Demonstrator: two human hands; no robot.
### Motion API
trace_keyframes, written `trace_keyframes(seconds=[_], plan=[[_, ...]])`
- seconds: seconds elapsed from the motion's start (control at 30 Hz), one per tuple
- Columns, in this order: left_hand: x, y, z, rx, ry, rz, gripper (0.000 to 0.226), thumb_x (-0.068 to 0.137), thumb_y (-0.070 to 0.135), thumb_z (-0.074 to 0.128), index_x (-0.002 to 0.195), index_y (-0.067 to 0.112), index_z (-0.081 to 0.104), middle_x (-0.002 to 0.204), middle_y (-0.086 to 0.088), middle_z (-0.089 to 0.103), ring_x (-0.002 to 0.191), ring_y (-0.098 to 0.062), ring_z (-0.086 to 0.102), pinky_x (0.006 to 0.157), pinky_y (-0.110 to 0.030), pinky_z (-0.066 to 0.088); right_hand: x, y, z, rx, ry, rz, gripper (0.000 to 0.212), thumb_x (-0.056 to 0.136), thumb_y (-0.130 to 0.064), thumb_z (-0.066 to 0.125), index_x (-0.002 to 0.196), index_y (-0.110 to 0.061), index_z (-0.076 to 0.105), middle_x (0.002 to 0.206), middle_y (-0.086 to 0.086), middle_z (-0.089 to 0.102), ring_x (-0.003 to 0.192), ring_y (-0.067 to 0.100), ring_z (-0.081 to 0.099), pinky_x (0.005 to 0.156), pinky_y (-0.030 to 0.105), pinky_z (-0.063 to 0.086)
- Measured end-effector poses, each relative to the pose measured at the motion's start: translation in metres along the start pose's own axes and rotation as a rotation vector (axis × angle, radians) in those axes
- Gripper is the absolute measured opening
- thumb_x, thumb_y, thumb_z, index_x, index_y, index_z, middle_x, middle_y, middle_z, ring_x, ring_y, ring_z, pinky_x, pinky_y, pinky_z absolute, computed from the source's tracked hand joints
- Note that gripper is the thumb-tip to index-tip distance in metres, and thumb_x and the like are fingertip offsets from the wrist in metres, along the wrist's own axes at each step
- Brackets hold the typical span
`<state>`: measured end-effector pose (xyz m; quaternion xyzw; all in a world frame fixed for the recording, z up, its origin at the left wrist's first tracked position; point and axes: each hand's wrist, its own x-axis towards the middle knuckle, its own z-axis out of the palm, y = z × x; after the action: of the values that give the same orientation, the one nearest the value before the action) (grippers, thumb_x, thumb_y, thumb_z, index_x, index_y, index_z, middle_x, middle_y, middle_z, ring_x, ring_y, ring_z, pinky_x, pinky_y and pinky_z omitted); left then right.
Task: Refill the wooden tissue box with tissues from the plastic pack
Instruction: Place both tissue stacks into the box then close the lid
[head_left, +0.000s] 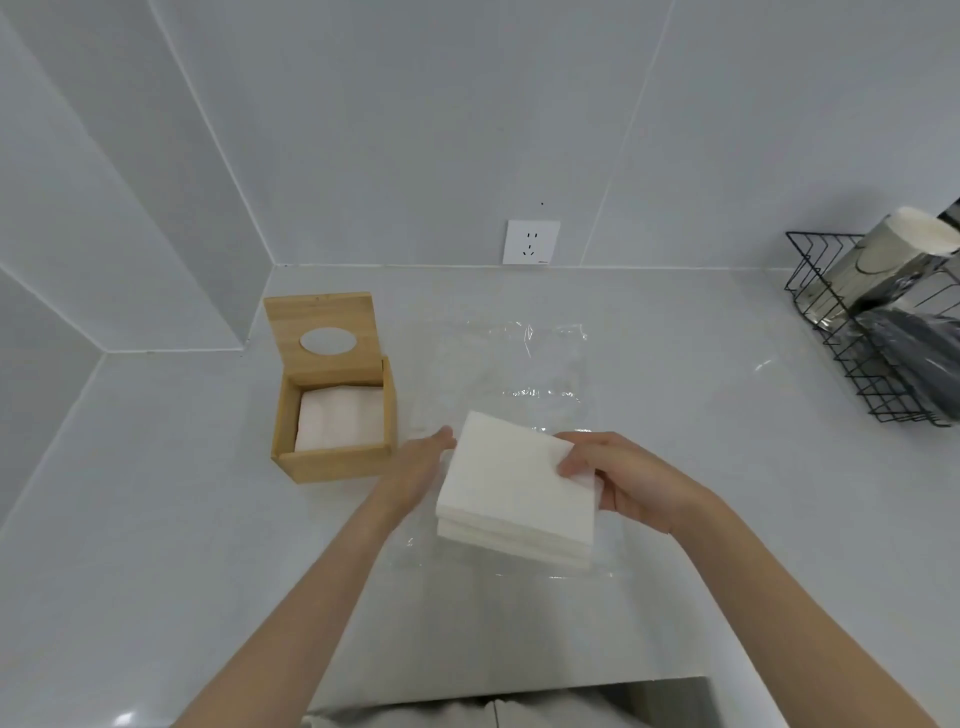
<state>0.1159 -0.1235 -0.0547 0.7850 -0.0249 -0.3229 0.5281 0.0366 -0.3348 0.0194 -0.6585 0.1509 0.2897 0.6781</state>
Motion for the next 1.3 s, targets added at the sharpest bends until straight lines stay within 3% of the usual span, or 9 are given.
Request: trace_keyframes(seconds=[0.1, 0.2, 0.33, 0.57, 0.73, 0.97, 1.1, 1.2, 1.3], plan=[[-0.008, 0.02, -0.019, -0.409, -0.152, -0.149, 0.053, 0.089, 0.053, 0.039, 0.086, 0.009, 0.068, 0.077, -0.004, 0.068, 0.072, -0.018, 0.061, 0.064, -0.024, 0.046, 0.013, -0.013, 0.002, -0.062, 0.018, -0.047, 0.026, 0.079, -0.007, 0.052, 0.091, -0.02, 0.07, 0.076, -0.006, 0.068, 0.068, 0.009, 0.063, 0.058, 0.02, 0.052], [-0.019, 0.027, -0.034, -0.42, -0.209, -0.132, 0.031, 0.08, 0.044, 0.062, 0.084, 0.013, 0.064, 0.067, 0.002, 0.057, 0.06, -0.014, 0.052, 0.052, -0.02, 0.043, 0.025, -0.017, 0.01, -0.164, 0.023, -0.064, 0.026, 0.069, -0.018, 0.056, 0.088, -0.026, 0.071, 0.077, -0.008, 0.068, 0.072, 0.011, 0.063, 0.066, 0.025, 0.052], [-0.027, 0.027, -0.056, -0.334, -0.072, -0.056, 0.021, 0.082, 0.013, 0.065, 0.1, 0.002, 0.067, 0.079, -0.001, 0.071, 0.064, -0.008, 0.066, 0.056, -0.017, 0.053, 0.043, -0.021, 0.021, -0.172, 0.015, -0.103, 0.034, 0.069, -0.018, 0.065, 0.103, -0.023, 0.068, 0.089, -0.002, 0.072, 0.082, 0.015, 0.069, 0.07, 0.03, 0.056], [-0.033, 0.038, -0.121, -0.403, 0.128, 0.017, 0.018, 0.081, 0.016, 0.065, 0.096, 0.009, 0.069, 0.086, -0.001, 0.075, 0.075, -0.012, 0.071, 0.059, -0.019, 0.056, 0.097, -0.056, 0.056, 0.071, 0.131, -0.126, 0.006, 0.078, -0.013, 0.07, 0.082, -0.01, 0.066, 0.077, 0.005, 0.069, 0.064, 0.015, 0.067, 0.076, 0.033, 0.057], [-0.026, 0.029, -0.15, -0.513, 0.297, -0.046, 0.016, 0.085, 0.016, 0.061, 0.094, 0.004, 0.067, 0.084, -0.007, 0.071, 0.066, -0.014, 0.068, 0.051, -0.019, 0.053, 0.134, -0.072, 0.084, 0.022, 0.155, -0.071, 0.011, 0.075, -0.018, 0.074, 0.077, -0.013, 0.065, 0.071, 0.001, 0.067, 0.056, 0.01, 0.062, 0.062, 0.024, 0.052], [-0.011, 0.009, -0.163, -0.354, 0.46, -0.087, 0.009, 0.085, 0.019, 0.062, 0.081, 0.014, 0.068, 0.084, -0.001, 0.069, 0.076, -0.016, 0.065, 0.056, -0.019, 0.052, 0.169, -0.073, 0.106, -0.085, 0.234, -0.039, 0.03, 0.076, -0.021, 0.074, 0.098, -0.002, 0.066, 0.081, 0.005, 0.068, 0.065, 0.013, 0.061, 0.058, 0.023, 0.045], [-0.004, 0.004, -0.165, -0.269, 0.49, -0.112, 0.012, 0.084, 0.019, 0.063, 0.088, 0.01, 0.07, 0.082, 0.0, 0.069, 0.076, -0.015, 0.065, 0.059, -0.019, 0.052, 0.176, -0.07, 0.108, -0.14, 0.308, -0.056, 0.017, 0.075, -0.02, 0.073, 0.082, -0.007, 0.066, 0.078, 0.004, 0.064, 0.063, 0.011, 0.055, 0.053, 0.022, 0.038], [0.0, 0.001, -0.167, -0.217, 0.519, -0.139, 0.012, 0.081, 0.022, 0.066, 0.086, 0.012, 0.07, 0.086, -0.002, 0.067, 0.082, -0.016, 0.061, 0.067, -0.025, 0.046, 0.181, -0.067, 0.108, -0.143, 0.36, -0.098, 0.022, 0.073, -0.019, 0.075, 0.079, 0.0, 0.068, 0.074, -0.002, 0.06, 0.068, 0.012, 0.052, 0.062, 0.021, 0.038], [0.002, -0.001, -0.168, -0.183, 0.527, -0.11, 0.008, 0.078, 0.022, 0.069, 0.081, 0.015, 0.07, 0.083, 0.003, 0.063, 0.08, -0.011, 0.058, 0.076, -0.026, 0.041, 0.186, -0.063, 0.107, -0.228, 0.392, -0.098, 0.019, 0.072, -0.025, 0.076, 0.08, -0.01, 0.068, 0.094, -0.001, 0.062, 0.099, 0.018, 0.056, 0.083, 0.027, 0.044]])
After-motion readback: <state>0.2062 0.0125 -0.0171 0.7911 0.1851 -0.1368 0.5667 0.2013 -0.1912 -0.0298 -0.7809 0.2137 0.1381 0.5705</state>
